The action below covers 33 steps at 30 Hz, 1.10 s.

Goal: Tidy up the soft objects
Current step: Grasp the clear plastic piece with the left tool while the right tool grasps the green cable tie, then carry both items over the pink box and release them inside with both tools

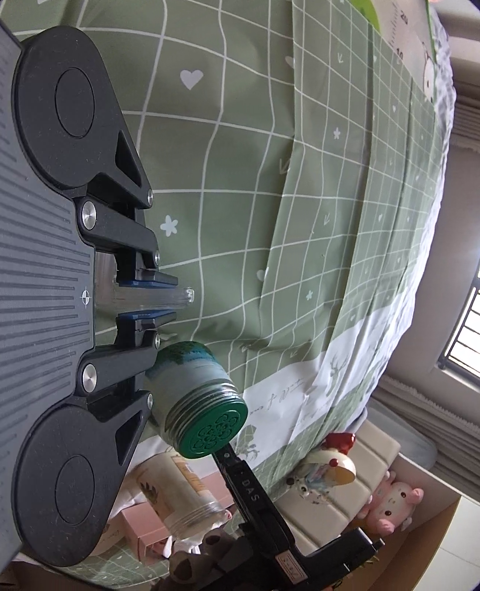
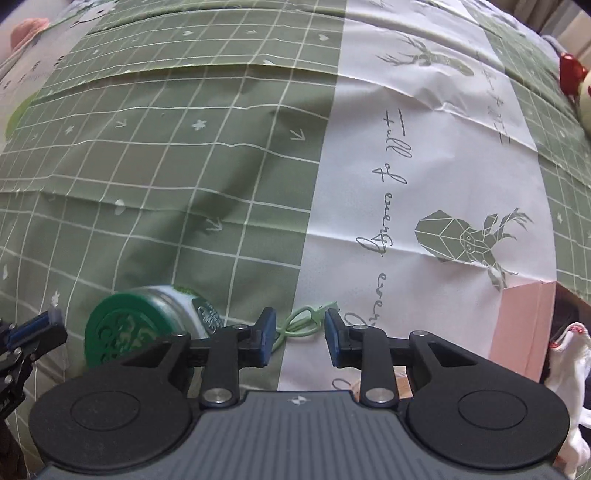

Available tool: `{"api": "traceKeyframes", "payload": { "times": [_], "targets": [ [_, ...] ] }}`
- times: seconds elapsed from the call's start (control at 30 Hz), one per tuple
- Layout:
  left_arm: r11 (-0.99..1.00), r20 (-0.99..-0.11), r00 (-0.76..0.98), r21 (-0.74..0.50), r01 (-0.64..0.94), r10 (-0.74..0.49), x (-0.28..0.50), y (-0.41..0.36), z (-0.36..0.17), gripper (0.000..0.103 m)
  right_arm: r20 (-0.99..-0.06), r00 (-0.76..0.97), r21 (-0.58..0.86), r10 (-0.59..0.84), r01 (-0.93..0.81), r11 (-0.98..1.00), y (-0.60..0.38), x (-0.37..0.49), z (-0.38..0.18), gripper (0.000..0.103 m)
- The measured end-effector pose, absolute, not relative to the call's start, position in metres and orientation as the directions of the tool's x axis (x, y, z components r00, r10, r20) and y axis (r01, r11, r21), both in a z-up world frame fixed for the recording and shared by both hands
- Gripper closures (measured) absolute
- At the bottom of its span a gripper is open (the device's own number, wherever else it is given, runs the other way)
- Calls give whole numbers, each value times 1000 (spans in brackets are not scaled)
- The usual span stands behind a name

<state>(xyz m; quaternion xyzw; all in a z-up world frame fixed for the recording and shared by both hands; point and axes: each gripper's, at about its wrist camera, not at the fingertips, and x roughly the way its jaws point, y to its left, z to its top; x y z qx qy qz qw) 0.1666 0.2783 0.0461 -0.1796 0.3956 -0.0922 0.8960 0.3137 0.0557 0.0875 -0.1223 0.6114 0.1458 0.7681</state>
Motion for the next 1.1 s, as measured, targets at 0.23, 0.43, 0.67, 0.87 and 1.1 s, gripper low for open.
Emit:
{"api": "traceKeyframes", "payload": {
  "times": [0.23,0.43,0.67,0.87,1.1],
  "targets": [
    [900,-651,682,-434,25,-333,163,278,44,89,-977,176,-189,-121,-459,868,76,310,49,75],
    [888,-652,684,-459,-13,-327,164,286,39,89,-946,320,-184,-45,-417,890,67,326,67,75],
    [881,-654,681,-472,-29,-329,168,282,37,89,-955,261,79,140,-230,970,51,335,79,75],
    [892,-672,678,-449,-53,-298,167,279,43,89,-968,222,83,114,-144,986,44,351,39,75],
    [915,-669,700,-400,-53,-251,165,263,81,89,-930,281,155,235,-281,947,29,329,79,81]
  ]
}}
